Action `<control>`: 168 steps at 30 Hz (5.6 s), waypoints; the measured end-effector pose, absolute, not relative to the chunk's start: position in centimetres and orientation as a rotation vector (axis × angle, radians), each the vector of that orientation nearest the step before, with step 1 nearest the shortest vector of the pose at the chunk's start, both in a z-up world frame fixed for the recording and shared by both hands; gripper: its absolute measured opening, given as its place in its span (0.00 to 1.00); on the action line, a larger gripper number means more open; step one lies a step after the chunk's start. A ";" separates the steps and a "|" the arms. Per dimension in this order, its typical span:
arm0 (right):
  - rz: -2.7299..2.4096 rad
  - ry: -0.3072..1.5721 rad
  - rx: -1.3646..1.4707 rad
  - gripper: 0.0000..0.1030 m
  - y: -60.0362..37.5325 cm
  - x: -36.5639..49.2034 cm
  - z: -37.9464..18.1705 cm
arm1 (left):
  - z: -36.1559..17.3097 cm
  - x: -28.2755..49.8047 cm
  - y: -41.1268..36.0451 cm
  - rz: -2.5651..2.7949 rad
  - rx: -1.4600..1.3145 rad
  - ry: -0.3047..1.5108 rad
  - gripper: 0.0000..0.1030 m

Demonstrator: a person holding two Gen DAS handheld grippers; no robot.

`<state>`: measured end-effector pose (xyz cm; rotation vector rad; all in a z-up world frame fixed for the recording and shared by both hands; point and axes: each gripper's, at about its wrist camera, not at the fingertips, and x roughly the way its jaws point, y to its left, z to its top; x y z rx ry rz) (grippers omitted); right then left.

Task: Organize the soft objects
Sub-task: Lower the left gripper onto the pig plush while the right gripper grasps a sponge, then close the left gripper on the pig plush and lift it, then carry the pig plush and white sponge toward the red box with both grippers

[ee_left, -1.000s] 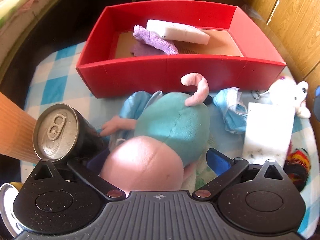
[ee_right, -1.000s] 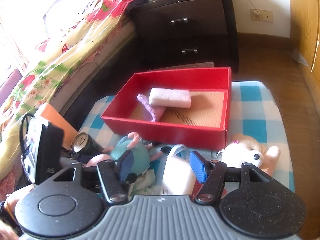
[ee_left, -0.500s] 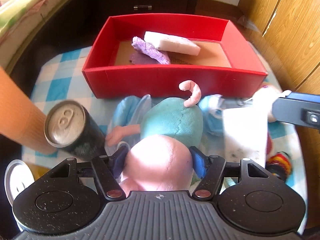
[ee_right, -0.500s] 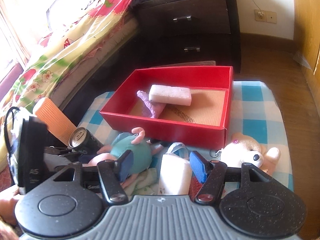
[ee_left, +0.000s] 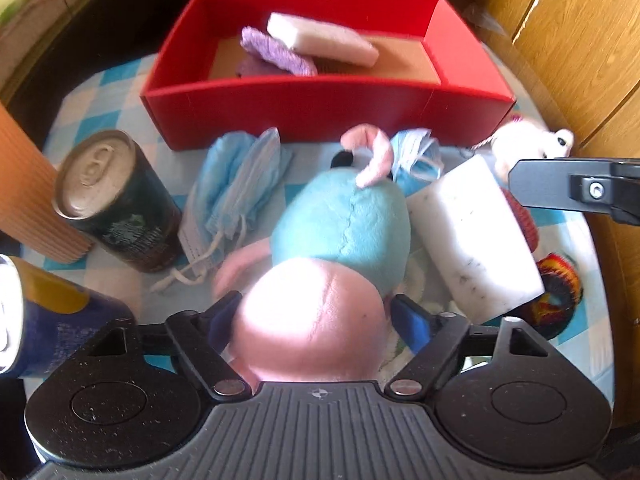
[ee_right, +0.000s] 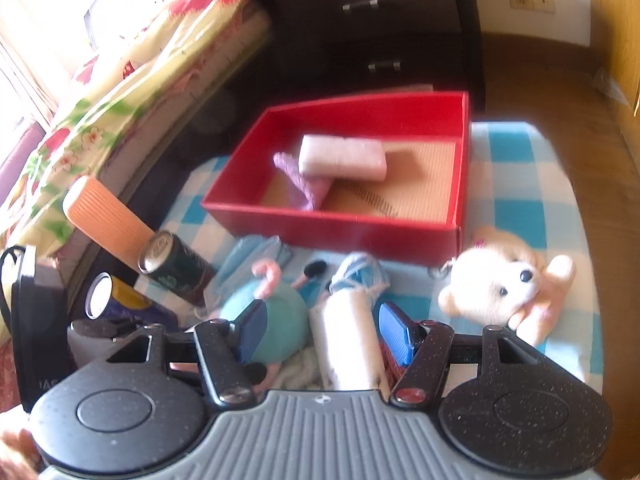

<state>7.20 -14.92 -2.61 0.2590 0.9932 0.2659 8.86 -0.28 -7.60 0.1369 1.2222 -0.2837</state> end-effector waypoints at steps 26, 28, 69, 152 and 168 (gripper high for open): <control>0.283 1.082 0.148 0.39 -11.4 8.7 -5.7 | -3.0 8.8 6.6 -0.263 -0.262 1.144 0.67; 0.271 1.084 0.101 0.39 -10.9 8.8 -5.9 | -2.9 8.8 6.8 -0.266 -0.270 1.141 0.67; 0.223 1.117 -0.036 0.36 -10.7 10.5 -8.5 | -8.1 7.0 4.5 -0.199 0.193 1.256 0.74; 0.232 0.692 0.240 0.28 -14.9 10.3 5.5 | 6.2 13.1 2.5 -0.271 -0.268 0.776 0.61; 0.167 0.667 0.262 0.28 -16.2 16.8 3.9 | 4.8 19.5 1.1 -0.229 -0.276 0.754 0.62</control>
